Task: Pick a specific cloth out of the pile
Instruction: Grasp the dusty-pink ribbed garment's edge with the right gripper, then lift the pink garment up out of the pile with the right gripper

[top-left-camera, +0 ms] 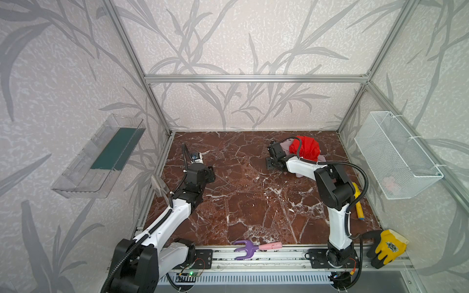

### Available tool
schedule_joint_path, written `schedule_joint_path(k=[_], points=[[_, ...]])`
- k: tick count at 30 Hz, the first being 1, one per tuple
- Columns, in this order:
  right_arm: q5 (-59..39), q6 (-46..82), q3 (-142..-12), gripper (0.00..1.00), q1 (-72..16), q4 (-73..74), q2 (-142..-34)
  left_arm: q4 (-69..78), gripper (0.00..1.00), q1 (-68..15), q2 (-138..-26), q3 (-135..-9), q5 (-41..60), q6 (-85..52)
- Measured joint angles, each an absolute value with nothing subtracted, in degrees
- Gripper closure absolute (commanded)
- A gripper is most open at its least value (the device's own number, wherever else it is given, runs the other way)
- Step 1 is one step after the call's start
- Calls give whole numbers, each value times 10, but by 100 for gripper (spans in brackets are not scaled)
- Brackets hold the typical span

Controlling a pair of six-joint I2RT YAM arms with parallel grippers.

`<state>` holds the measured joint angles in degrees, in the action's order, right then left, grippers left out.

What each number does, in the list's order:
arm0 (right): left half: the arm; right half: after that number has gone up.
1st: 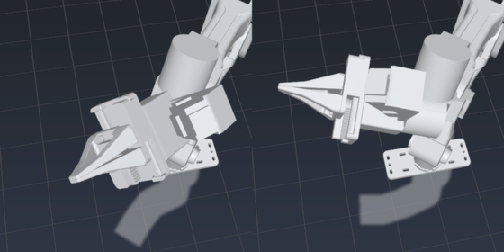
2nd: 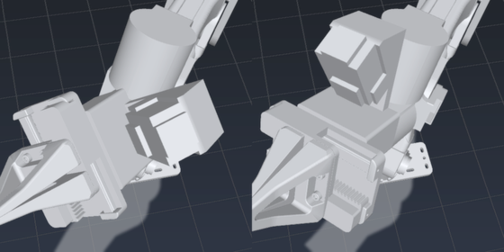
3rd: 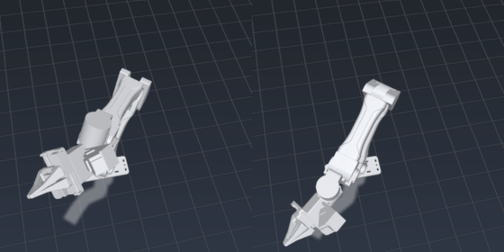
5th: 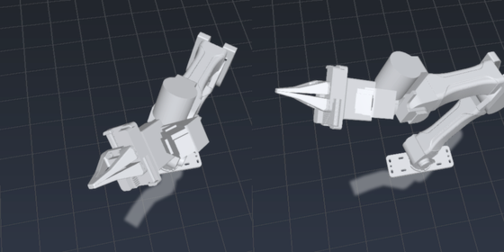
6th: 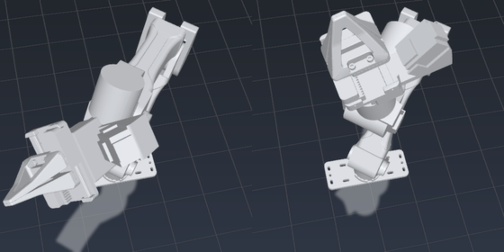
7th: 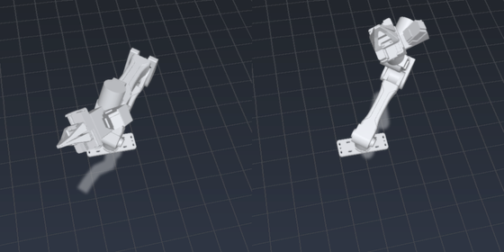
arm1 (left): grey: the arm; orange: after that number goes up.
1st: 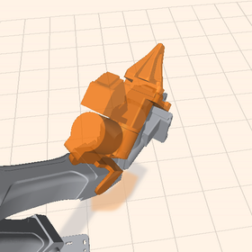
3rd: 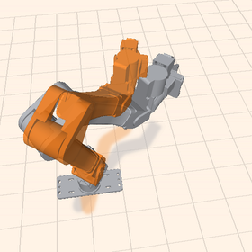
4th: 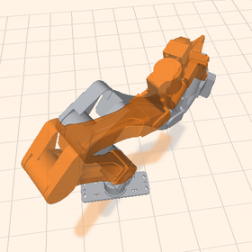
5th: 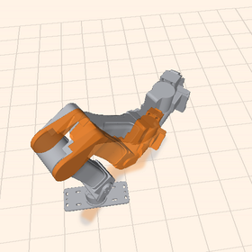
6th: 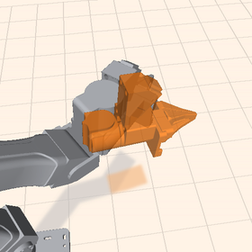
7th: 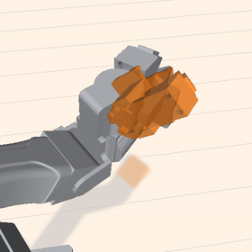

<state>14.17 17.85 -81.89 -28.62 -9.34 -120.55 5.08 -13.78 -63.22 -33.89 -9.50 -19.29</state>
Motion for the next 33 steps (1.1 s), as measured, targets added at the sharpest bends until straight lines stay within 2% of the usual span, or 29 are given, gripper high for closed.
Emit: schedule_joint_path(k=[4,6,8,10,11,19,24,33], points=[[146,181,-835,47,-286,-107,-1221,51,38,-138,-637,-339,-95,-193],[148,183,-835,52,-286,-110,-1223,51,38,-138,-638,-339,-94,-193],[150,185,-835,67,-286,-111,-1225,51,39,-138,-639,-339,-93,-193],[151,185,-835,92,-286,-113,-1226,51,39,-138,-639,-339,-93,-193],[151,186,-835,100,-286,-114,-1227,51,39,-138,-639,-339,-92,-193],[145,186,-806,100,-286,-101,-1197,46,38,-138,-637,-339,-89,-199],[135,184,-750,100,-286,-88,-1095,44,39,-138,-622,-339,-86,-214],[127,170,-745,100,-262,-80,-912,38,38,-138,-599,-339,-63,-242]])
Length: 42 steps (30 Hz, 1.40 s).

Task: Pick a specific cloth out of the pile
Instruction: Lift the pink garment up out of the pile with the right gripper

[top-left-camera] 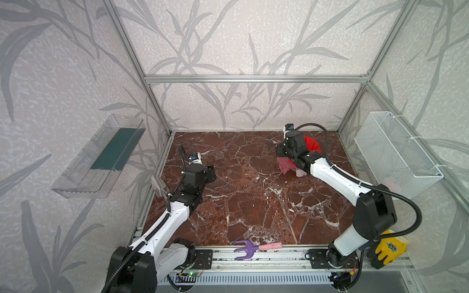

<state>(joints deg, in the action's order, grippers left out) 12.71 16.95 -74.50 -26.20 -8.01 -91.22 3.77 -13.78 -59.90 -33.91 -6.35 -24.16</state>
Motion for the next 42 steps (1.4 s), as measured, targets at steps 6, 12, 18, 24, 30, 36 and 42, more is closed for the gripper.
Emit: schedule_joint_path(k=[6,12,18,24,30,36,42], points=[[97,166,-749,100,-214,-99,-868,21,39,-138,-590,-344,-56,-254],[59,159,-794,100,-184,-145,-858,12,38,-138,-588,-353,-50,-268],[29,154,-845,100,-164,-170,-831,6,39,-138,-588,-367,-44,-282],[10,149,-896,100,-152,-175,-800,4,39,-138,-588,-381,-38,-292],[-18,150,-947,100,-150,-181,-794,-3,39,-138,-588,-385,-33,-296],[-58,151,-995,100,-150,-183,-794,-16,38,-138,-583,-397,-31,-302],[-97,157,-1043,100,-150,-188,-795,-27,39,-138,-575,-402,-29,-307]])
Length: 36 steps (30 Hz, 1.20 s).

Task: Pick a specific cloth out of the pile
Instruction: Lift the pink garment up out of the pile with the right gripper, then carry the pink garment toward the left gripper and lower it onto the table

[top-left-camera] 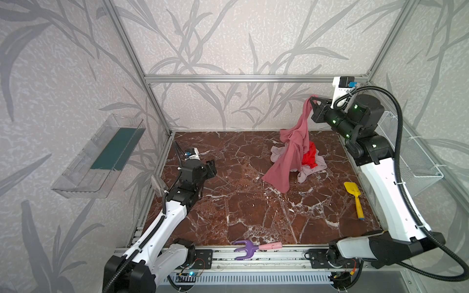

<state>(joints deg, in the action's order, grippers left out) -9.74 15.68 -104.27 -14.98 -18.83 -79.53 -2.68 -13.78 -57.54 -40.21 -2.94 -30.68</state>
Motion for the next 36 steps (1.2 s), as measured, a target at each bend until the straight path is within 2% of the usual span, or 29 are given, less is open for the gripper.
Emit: schedule_joint_path(k=[9,16,23,36], points=[[-213,208,-1142,100,-151,-187,-822,-64,38,-138,-538,-423,-32,-307],[-270,230,-1196,100,-194,-200,-868,-130,39,-138,-497,-481,-47,-302],[-275,203,-1286,100,-277,-255,-930,-194,38,-138,-436,-496,-79,-297],[-240,151,-1310,100,-384,-292,-1002,-279,37,-138,-364,-509,-99,-285]])
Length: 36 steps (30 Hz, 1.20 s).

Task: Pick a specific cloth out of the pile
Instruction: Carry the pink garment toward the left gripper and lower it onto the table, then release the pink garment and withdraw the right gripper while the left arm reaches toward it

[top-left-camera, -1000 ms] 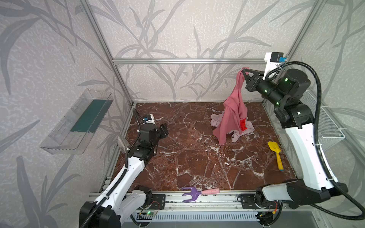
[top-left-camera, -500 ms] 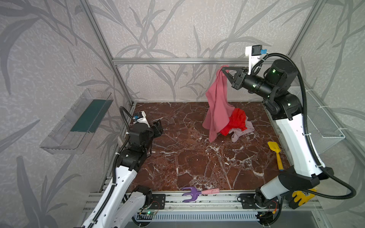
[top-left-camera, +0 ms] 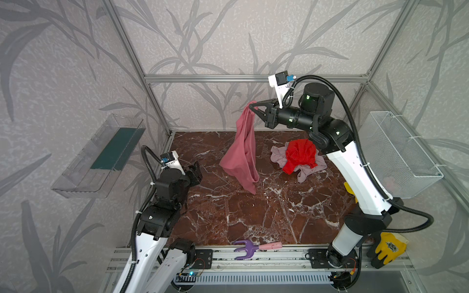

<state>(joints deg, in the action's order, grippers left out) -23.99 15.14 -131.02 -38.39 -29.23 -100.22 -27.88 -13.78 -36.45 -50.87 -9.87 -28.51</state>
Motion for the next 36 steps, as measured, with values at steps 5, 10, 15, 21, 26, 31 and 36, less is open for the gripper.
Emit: schedule_joint_path(k=[5,10,15,21,26,31,36], points=[[-222,142,-1312,100,-416,-295,-1045,-289,36,-138,-323,-506,-105,-286],[-206,136,-1351,100,-451,-299,-1120,-295,35,-138,-310,-505,-107,-285],[-196,136,-1454,100,-478,-305,-1237,-305,35,-138,-308,-504,-107,-286],[-183,151,-1611,100,-495,-299,-1404,-313,34,-138,-305,-504,-108,-286],[-169,181,-1591,79,-506,-240,-1474,-323,35,-138,-305,-504,-108,-286],[-163,202,-1588,39,-514,-206,-1533,-328,33,-138,-310,-504,-108,-285],[-155,193,-1560,36,-524,-197,-1533,-328,32,-138,-317,-504,-102,-281]])
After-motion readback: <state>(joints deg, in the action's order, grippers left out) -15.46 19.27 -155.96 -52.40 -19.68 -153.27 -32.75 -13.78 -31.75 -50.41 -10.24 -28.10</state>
